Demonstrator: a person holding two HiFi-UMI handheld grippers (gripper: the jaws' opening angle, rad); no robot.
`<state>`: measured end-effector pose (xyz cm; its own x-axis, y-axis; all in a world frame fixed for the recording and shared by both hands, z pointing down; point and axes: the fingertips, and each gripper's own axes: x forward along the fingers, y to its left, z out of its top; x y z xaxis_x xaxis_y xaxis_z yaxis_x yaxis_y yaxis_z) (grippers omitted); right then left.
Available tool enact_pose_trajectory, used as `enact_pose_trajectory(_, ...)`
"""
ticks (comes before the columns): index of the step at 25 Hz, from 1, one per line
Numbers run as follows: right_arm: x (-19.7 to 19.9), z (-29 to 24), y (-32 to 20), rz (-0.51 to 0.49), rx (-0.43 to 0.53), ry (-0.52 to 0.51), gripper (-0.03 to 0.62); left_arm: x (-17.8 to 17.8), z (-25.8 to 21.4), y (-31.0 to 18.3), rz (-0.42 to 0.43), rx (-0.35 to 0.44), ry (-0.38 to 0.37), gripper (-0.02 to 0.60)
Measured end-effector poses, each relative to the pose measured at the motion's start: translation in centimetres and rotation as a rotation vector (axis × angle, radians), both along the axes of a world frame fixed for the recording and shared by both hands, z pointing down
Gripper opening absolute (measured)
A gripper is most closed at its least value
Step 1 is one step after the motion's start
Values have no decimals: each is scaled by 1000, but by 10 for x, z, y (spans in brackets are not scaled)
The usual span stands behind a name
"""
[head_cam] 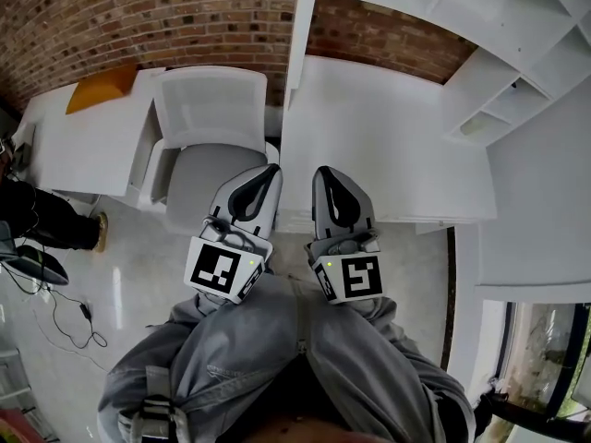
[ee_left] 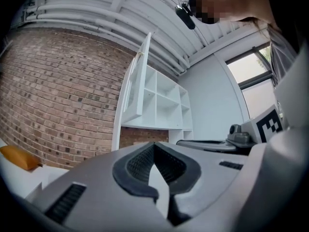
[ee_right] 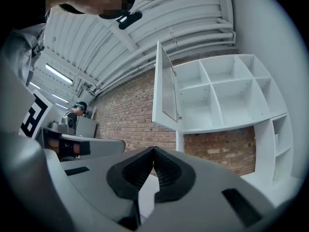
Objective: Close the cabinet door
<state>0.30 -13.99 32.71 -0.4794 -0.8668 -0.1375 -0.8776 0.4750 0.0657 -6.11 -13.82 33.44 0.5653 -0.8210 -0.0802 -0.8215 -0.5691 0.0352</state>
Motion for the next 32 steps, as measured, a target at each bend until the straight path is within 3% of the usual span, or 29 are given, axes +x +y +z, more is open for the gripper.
enact_pose_trajectory(17,-14,7,-57,131,-19,8,26,-5,0,-66,164,10,4,5)
enact_pose_trajectory(23,-17,6,-65,127,-10,11,26,-10,6,-71,157,-9,8,5)
enact_pose_trajectory(32,-17,-12,-74,81,10,19,26,-10,-15,-80,110,24,32,5)
